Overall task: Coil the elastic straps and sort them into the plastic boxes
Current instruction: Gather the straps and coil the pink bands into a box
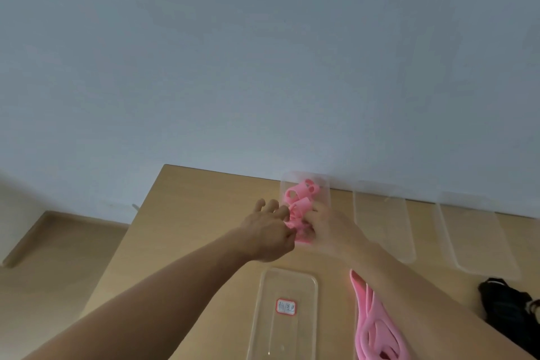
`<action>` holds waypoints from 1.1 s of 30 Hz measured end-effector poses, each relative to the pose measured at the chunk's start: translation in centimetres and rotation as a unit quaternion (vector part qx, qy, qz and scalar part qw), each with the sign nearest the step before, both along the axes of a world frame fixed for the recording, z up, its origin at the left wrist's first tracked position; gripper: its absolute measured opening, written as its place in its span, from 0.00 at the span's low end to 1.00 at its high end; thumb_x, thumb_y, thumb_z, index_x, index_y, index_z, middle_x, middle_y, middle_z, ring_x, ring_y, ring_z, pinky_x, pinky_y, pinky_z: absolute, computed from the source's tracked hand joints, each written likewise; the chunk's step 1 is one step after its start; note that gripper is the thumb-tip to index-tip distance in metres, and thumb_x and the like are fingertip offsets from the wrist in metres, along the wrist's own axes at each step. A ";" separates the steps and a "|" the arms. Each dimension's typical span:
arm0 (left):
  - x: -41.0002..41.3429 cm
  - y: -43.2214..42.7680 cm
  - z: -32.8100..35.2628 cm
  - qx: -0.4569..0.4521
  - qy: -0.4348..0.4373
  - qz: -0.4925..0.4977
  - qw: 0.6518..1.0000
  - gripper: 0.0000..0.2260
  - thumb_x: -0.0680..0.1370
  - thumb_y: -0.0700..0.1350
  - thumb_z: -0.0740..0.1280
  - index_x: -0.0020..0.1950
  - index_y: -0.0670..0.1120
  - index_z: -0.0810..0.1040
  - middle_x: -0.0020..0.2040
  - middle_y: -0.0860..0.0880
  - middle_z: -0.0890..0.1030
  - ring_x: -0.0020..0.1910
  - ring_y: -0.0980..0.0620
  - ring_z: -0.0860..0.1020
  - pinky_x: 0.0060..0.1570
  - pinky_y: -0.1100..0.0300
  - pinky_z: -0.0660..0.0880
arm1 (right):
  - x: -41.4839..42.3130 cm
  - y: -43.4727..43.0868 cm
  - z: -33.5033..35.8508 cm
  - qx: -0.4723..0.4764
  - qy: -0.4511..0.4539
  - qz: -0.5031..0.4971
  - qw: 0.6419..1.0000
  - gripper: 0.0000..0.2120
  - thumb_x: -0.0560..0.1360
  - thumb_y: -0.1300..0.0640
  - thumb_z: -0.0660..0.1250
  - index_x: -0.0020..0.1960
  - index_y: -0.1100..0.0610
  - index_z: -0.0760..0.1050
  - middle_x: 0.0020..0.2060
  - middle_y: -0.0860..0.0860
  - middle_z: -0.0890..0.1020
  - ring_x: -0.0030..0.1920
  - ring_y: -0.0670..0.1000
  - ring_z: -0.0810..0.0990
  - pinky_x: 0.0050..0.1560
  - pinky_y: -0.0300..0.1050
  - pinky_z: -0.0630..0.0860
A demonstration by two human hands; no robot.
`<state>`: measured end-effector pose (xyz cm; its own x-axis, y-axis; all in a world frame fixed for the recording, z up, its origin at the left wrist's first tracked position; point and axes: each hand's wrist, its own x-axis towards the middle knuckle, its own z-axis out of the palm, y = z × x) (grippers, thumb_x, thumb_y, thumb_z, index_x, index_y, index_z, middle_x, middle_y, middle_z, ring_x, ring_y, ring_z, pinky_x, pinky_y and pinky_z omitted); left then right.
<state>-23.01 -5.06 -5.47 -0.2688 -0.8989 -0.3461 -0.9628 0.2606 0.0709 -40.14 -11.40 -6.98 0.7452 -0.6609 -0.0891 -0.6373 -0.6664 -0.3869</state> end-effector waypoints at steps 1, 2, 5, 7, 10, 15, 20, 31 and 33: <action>0.3 0.3 -0.1 -0.014 0.008 0.000 1.000 0.23 0.84 0.55 0.47 0.61 0.53 0.82 0.67 0.48 0.72 0.66 0.44 0.64 0.68 0.47 0.57 | -0.3 0.2 0.0 -0.009 -0.006 0.000 1.000 0.13 0.77 0.51 0.68 0.57 0.57 0.80 0.59 0.49 0.77 0.53 0.54 0.80 0.41 0.42 0.71; 0.5 0.5 -0.1 -0.032 0.011 -0.001 0.999 0.22 0.84 0.55 0.48 0.62 0.54 0.81 0.68 0.49 0.72 0.66 0.45 0.64 0.67 0.48 0.58 | -0.5 0.3 -0.1 -0.021 0.000 0.001 1.000 0.12 0.78 0.53 0.67 0.58 0.57 0.81 0.60 0.50 0.77 0.54 0.55 0.80 0.42 0.44 0.74; 0.5 0.9 0.0 -0.098 0.039 -0.007 0.994 0.18 0.83 0.53 0.54 0.62 0.54 0.82 0.68 0.50 0.75 0.67 0.45 0.66 0.67 0.50 0.60 | -0.5 0.6 -0.2 -0.044 0.017 0.005 0.999 0.13 0.79 0.57 0.63 0.61 0.57 0.80 0.62 0.52 0.76 0.57 0.55 0.79 0.44 0.44 0.73; -0.1 1.0 0.0 -0.178 0.092 -0.020 0.979 0.13 0.79 0.48 0.62 0.59 0.49 0.84 0.61 0.49 0.81 0.62 0.44 0.75 0.63 0.50 0.68 | -0.3 0.6 -0.2 -0.046 0.003 -0.001 0.999 0.13 0.79 0.57 0.62 0.60 0.58 0.79 0.59 0.53 0.77 0.51 0.55 0.79 0.40 0.42 0.69; -0.6 0.8 -0.4 -0.148 0.093 -0.025 0.984 0.16 0.80 0.47 0.60 0.65 0.48 0.79 0.62 0.49 0.80 0.64 0.46 0.74 0.64 0.52 0.68 | -0.8 0.8 0.2 -0.039 -0.016 -0.016 0.999 0.11 0.79 0.58 0.62 0.56 0.59 0.81 0.57 0.52 0.79 0.50 0.54 0.79 0.41 0.38 0.65; -0.1 0.9 -1.1 -0.101 0.052 -0.025 0.993 0.19 0.82 0.49 0.54 0.71 0.49 0.73 0.70 0.50 0.73 0.70 0.47 0.67 0.67 0.52 0.64 | -2.0 1.6 0.5 -0.028 -0.032 -0.069 0.997 0.12 0.79 0.55 0.62 0.58 0.55 0.80 0.59 0.49 0.78 0.55 0.54 0.76 0.48 0.43 0.72; -0.5 0.7 0.0 -0.093 0.090 0.011 0.992 0.19 0.82 0.48 0.56 0.72 0.51 0.72 0.71 0.51 0.73 0.71 0.49 0.66 0.68 0.52 0.63 | -2.0 2.3 1.2 -0.061 -0.023 -0.077 0.995 0.14 0.79 0.56 0.62 0.62 0.55 0.78 0.60 0.50 0.78 0.59 0.53 0.74 0.57 0.42 0.69; 0.5 6.5 0.3 -0.033 0.247 0.150 0.957 0.18 0.79 0.44 0.61 0.70 0.49 0.75 0.68 0.48 0.73 0.66 0.48 0.71 0.63 0.56 0.69 | -1.8 11.3 1.5 -0.039 -0.015 -0.258 0.965 0.09 0.77 0.54 0.64 0.55 0.52 0.78 0.50 0.47 0.80 0.49 0.51 0.79 0.45 0.45 0.59; 1.2 7.8 -0.7 0.004 0.249 0.164 0.955 0.19 0.79 0.44 0.61 0.70 0.49 0.75 0.68 0.47 0.73 0.66 0.47 0.72 0.65 0.56 0.69 | -1.4 13.1 0.8 0.027 0.033 -0.282 0.959 0.05 0.77 0.52 0.61 0.49 0.52 0.74 0.47 0.48 0.78 0.48 0.51 0.77 0.50 0.48 0.64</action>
